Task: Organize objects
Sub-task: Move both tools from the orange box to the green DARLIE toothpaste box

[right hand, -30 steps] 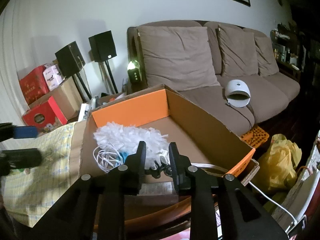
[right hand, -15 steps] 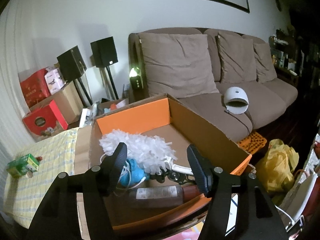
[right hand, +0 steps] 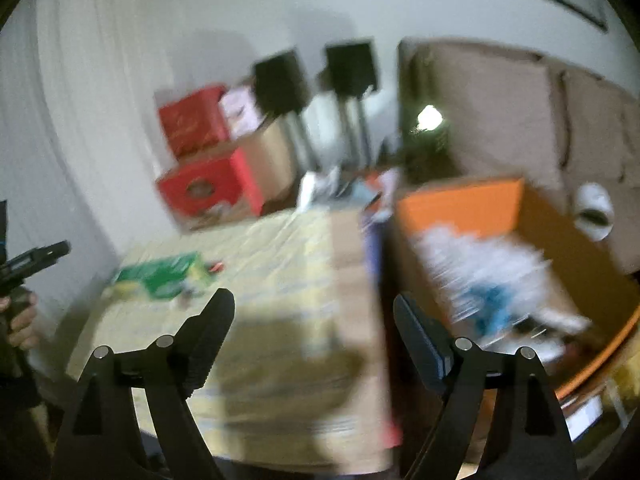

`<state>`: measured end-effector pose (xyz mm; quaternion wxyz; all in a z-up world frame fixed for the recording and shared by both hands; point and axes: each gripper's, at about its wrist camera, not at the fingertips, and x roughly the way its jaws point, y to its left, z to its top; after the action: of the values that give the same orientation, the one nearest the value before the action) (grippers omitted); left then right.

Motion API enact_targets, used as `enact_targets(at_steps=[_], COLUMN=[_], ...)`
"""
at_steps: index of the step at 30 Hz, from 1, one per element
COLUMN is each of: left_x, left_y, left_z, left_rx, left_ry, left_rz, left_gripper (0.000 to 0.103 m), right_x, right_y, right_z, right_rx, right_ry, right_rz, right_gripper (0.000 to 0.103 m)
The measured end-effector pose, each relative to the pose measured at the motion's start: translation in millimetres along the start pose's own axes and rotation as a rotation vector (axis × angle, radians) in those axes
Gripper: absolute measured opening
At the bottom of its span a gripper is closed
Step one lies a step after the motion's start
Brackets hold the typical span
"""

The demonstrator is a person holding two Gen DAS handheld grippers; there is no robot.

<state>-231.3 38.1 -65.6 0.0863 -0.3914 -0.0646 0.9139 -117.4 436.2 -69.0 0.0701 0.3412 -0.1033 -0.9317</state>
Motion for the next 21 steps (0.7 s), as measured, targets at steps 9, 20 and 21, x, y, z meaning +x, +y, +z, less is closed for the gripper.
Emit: enact_targets(at_steps=[9,20,21], left_x=[70.7,145.2,148.2], left_y=[-38.0,-110.3,-111.7], left_z=[-40.9,-68.0,-65.7], left_rx=[0.022,0.183,0.178], left_ry=[0.126,0.202,0.209], left_rz=[-0.063,0.024,0.038], left_gripper=[0.102,0.101,0.101], right_x=[104.5,120.4,121.1], right_y=[104.5,21.3,19.5], right_z=[-1.1,-26.3,-28.4], right_rx=[-0.141,0.172,0.183], right_ry=[0.178,0.237,0.244], right_rz=[0.1,0.033,0.028], right_gripper=[0.083,0.083,0.083])
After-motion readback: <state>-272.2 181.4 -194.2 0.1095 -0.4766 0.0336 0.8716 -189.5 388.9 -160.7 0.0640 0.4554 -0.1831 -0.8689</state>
